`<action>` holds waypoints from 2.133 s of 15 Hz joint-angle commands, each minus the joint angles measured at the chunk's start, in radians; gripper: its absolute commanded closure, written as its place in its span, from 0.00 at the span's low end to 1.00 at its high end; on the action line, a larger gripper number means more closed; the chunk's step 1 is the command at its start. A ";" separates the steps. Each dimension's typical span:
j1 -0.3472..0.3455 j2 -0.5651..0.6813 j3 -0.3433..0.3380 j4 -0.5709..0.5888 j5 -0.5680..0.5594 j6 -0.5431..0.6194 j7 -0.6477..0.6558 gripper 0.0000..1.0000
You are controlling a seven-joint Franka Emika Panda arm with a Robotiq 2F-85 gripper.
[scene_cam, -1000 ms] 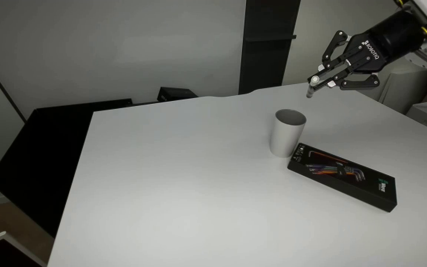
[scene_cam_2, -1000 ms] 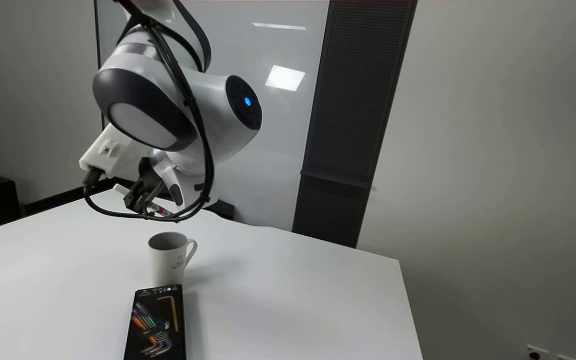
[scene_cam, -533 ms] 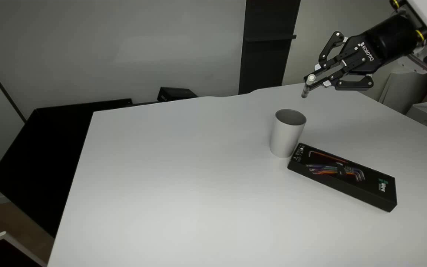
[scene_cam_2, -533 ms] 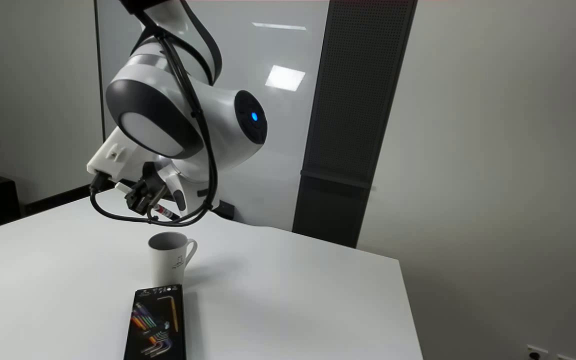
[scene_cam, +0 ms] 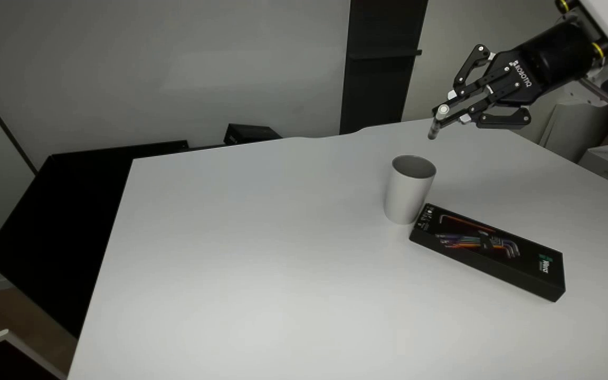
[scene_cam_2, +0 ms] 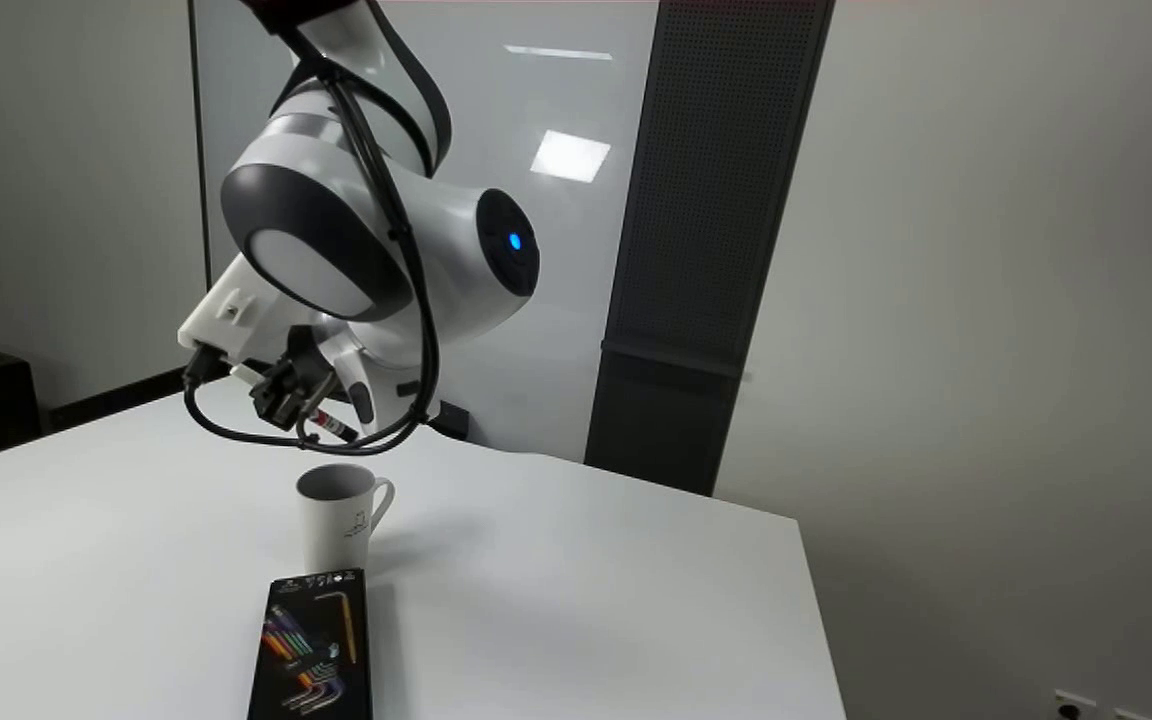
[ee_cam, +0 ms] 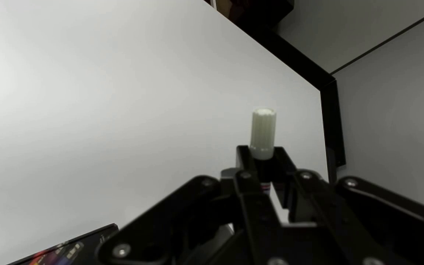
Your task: Put the marker into the mug.
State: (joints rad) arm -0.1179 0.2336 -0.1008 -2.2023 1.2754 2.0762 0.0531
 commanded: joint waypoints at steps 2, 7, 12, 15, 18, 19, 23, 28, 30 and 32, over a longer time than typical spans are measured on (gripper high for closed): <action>-0.005 0.019 -0.007 0.029 0.022 -0.035 0.001 0.93; 0.004 0.000 -0.009 0.004 0.000 -0.014 0.002 0.72; 0.004 0.001 -0.009 0.005 0.001 -0.014 0.002 0.72; 0.004 0.001 -0.009 0.005 0.001 -0.014 0.002 0.72; 0.004 0.001 -0.009 0.005 0.001 -0.014 0.002 0.72; 0.004 0.001 -0.009 0.005 0.001 -0.014 0.002 0.72; 0.004 0.015 -0.003 0.018 0.017 -0.026 -0.024 0.93; 0.004 0.043 -0.002 0.039 0.032 -0.021 -0.030 0.93; 0.003 0.059 -0.001 0.050 0.045 -0.022 -0.028 0.93; -0.001 0.074 -0.002 0.063 0.053 -0.030 -0.025 0.93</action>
State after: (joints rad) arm -0.1137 0.2708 -0.1021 -2.1835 1.2912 2.0645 0.0316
